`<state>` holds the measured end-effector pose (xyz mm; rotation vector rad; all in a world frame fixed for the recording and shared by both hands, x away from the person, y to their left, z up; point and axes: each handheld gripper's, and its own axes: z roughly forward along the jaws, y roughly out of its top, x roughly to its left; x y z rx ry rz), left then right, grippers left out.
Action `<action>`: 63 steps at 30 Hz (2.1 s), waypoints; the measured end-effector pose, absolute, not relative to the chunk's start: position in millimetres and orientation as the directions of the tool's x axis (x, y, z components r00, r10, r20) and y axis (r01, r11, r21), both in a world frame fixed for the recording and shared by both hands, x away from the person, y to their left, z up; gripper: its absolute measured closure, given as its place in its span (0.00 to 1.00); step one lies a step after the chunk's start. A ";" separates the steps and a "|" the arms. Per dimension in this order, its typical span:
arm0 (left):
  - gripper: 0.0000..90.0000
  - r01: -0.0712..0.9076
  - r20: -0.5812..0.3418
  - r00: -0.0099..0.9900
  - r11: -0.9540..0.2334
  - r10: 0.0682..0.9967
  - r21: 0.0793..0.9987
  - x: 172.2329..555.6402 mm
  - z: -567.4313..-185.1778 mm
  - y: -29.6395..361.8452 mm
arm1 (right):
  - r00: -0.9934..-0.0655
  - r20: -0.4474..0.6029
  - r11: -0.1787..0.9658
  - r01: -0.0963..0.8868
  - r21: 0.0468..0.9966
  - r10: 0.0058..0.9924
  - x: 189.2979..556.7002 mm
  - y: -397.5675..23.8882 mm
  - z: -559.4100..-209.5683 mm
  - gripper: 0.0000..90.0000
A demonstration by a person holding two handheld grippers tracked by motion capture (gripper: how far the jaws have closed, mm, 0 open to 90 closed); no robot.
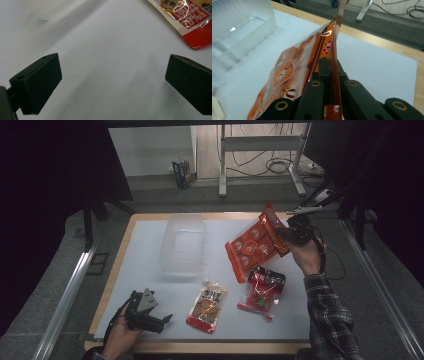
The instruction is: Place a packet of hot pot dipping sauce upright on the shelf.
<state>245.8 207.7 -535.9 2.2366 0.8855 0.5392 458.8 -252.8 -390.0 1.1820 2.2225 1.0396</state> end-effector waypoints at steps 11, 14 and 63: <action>0.01 0.441 0.132 0.687 -0.554 0.714 0.706 245.7 -535.6 207.8 | -0.627 0.015 0.367 0.475 0.799 0.779 450.3 -220.8 -357.7 0.99; 0.01 0.442 0.131 0.686 -0.553 0.716 0.707 245.6 -535.6 207.8 | -0.644 0.014 0.377 0.465 0.801 0.765 449.1 -211.2 -352.1 0.99; 0.01 0.446 0.116 0.671 -0.524 0.732 0.726 245.2 -531.8 210.7 | -0.737 0.012 0.367 0.351 0.862 0.676 452.8 -113.3 -283.2 0.99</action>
